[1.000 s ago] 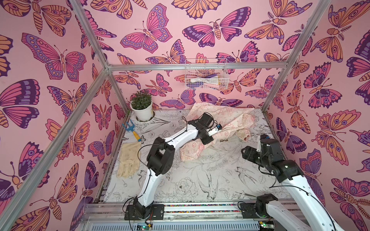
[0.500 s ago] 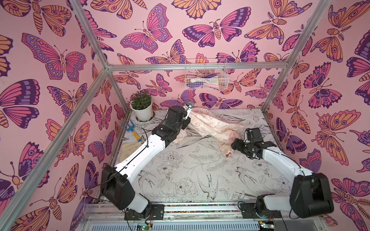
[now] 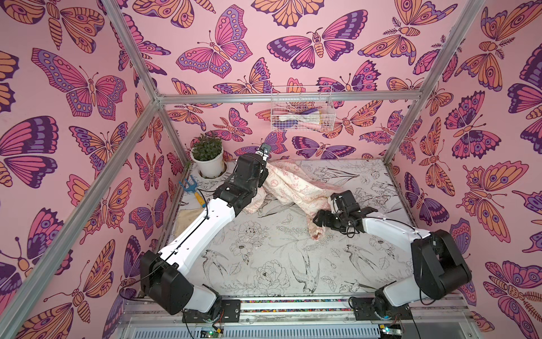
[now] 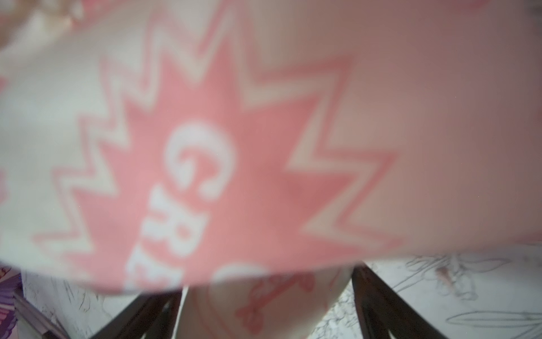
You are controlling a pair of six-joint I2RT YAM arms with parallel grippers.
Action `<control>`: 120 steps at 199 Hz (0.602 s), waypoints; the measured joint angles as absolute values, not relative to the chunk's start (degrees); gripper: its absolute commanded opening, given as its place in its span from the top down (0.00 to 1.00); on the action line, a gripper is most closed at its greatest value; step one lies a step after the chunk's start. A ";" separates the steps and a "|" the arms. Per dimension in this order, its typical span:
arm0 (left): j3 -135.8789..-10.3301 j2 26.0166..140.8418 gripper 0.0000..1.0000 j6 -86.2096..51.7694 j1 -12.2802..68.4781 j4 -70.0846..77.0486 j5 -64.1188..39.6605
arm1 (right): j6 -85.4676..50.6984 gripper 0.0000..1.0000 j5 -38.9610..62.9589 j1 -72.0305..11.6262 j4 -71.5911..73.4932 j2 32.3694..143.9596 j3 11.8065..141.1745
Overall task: Unzip the jacket
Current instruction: Flatten out the jacket at the center of the board.
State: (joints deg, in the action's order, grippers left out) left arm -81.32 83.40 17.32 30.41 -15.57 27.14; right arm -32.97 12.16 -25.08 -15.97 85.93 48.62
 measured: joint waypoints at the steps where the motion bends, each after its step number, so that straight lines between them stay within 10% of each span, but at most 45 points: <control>1: -81.36 83.40 1.00 17.30 30.41 -15.59 27.14 | -33.06 0.10 11.99 -25.36 -16.08 85.84 48.60; 29: -82.54 84.97 1.00 15.46 30.39 -16.73 27.44 | -34.44 0.25 7.97 -30.17 -18.59 87.02 49.08; 53: -84.42 86.52 1.00 14.00 30.28 -19.07 28.40 | -34.26 1.00 3.66 -31.27 -21.91 92.25 51.33; 88: -97.23 92.20 1.00 9.69 26.48 -29.26 33.10 | -31.22 1.00 -1.87 -25.74 -31.97 87.26 54.48; 120: -107.66 93.62 1.00 3.33 17.41 -36.38 33.10 | -27.46 1.00 -3.57 -3.09 -39.20 67.46 65.10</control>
